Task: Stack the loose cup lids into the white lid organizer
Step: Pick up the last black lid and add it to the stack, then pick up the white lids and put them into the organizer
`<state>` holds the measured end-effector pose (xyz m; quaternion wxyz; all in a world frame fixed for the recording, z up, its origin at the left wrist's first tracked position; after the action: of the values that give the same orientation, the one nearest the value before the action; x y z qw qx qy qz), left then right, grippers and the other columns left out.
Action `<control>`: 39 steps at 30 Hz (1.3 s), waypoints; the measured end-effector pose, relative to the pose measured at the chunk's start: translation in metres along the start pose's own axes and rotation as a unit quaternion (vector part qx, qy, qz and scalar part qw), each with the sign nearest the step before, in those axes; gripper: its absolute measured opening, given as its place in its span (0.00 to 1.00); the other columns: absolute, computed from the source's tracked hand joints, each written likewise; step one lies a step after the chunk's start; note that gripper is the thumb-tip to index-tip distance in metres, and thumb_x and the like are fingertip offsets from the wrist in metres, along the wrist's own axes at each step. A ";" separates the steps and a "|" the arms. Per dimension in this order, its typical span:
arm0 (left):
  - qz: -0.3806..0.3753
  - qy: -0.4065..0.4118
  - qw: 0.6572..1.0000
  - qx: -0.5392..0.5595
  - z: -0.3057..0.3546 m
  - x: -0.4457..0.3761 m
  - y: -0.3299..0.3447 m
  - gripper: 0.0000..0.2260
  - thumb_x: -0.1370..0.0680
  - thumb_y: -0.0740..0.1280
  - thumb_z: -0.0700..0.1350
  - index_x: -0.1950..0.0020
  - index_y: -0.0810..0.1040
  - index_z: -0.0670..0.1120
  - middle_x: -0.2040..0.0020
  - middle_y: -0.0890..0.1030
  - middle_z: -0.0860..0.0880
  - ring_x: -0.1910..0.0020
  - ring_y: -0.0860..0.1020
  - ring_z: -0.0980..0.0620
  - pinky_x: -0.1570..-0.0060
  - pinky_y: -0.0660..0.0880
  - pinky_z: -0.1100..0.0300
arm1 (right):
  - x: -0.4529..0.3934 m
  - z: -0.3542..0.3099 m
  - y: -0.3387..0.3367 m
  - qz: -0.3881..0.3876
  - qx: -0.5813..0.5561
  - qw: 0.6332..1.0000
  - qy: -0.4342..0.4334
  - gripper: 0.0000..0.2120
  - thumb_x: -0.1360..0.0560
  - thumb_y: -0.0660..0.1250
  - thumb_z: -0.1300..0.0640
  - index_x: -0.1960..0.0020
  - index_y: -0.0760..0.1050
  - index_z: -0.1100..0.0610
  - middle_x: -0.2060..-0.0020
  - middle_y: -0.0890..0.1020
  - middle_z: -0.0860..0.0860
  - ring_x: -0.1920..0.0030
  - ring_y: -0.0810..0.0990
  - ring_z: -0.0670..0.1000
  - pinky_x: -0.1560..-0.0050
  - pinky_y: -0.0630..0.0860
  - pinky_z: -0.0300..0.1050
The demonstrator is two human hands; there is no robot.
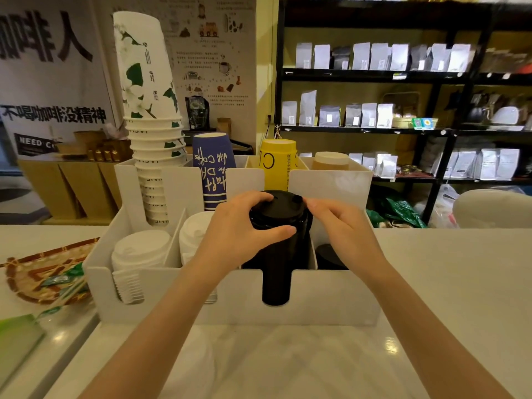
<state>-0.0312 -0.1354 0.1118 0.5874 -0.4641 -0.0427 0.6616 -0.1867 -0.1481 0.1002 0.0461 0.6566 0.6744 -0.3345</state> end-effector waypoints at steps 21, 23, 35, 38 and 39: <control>0.035 0.009 0.994 -0.105 -0.006 0.017 0.021 0.31 0.28 0.60 0.60 0.28 0.56 0.51 0.24 0.55 0.48 0.26 0.53 0.51 0.30 0.52 0.57 | 0.001 0.001 0.017 0.090 -0.005 0.996 0.007 0.16 0.24 0.58 0.54 0.38 0.72 0.54 0.40 0.75 0.50 0.37 0.69 0.48 0.33 0.66 0.49; 0.048 0.024 0.987 -0.153 -0.007 0.018 0.020 0.34 0.28 0.55 0.65 0.28 0.54 0.51 0.24 0.53 0.47 0.26 0.50 0.49 0.30 0.49 0.57 | 0.008 -0.008 0.022 0.116 0.029 0.993 -0.025 0.18 0.25 0.58 0.52 0.35 0.68 0.53 0.38 0.73 0.50 0.38 0.65 0.44 0.35 0.62 0.40; -0.112 0.021 0.992 -0.055 -0.020 0.033 -0.034 0.30 0.27 0.62 0.36 0.29 0.57 0.53 0.26 0.61 0.52 0.28 0.58 0.56 0.29 0.58 0.58 | 0.065 -0.048 0.085 0.137 0.017 0.966 -0.217 0.21 0.26 0.58 0.54 0.34 0.64 0.56 0.36 0.73 0.53 0.33 0.64 0.47 0.32 0.63 0.43; -0.062 -0.019 0.995 -0.081 -0.032 0.049 -0.058 0.27 0.26 0.56 0.32 0.30 0.60 0.53 0.28 0.66 0.51 0.29 0.62 0.53 0.30 0.61 0.55 | 0.079 -0.040 0.111 0.077 0.020 0.973 -0.217 0.21 0.24 0.55 0.49 0.32 0.60 0.53 0.34 0.70 0.50 0.33 0.63 0.47 0.32 0.62 0.44; -0.050 -0.027 0.994 -0.089 -0.035 0.056 -0.064 0.26 0.25 0.55 0.32 0.31 0.62 0.53 0.30 0.68 0.50 0.31 0.64 0.53 0.32 0.62 0.57 | 0.084 -0.037 0.120 0.044 0.027 0.975 -0.217 0.22 0.24 0.53 0.46 0.32 0.59 0.53 0.33 0.70 0.51 0.32 0.63 0.47 0.32 0.63 0.46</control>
<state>0.0459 -0.0873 0.0988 0.5749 -0.4937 -0.1403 0.6372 -0.0740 -0.0682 0.0395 0.1879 0.5984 0.6097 -0.4847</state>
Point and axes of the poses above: each hand's wrist, its own x-axis away from the middle knuckle, its own y-axis out of the palm, z = x × y, the point moved 5 cm from there along -x, towards the middle knuckle
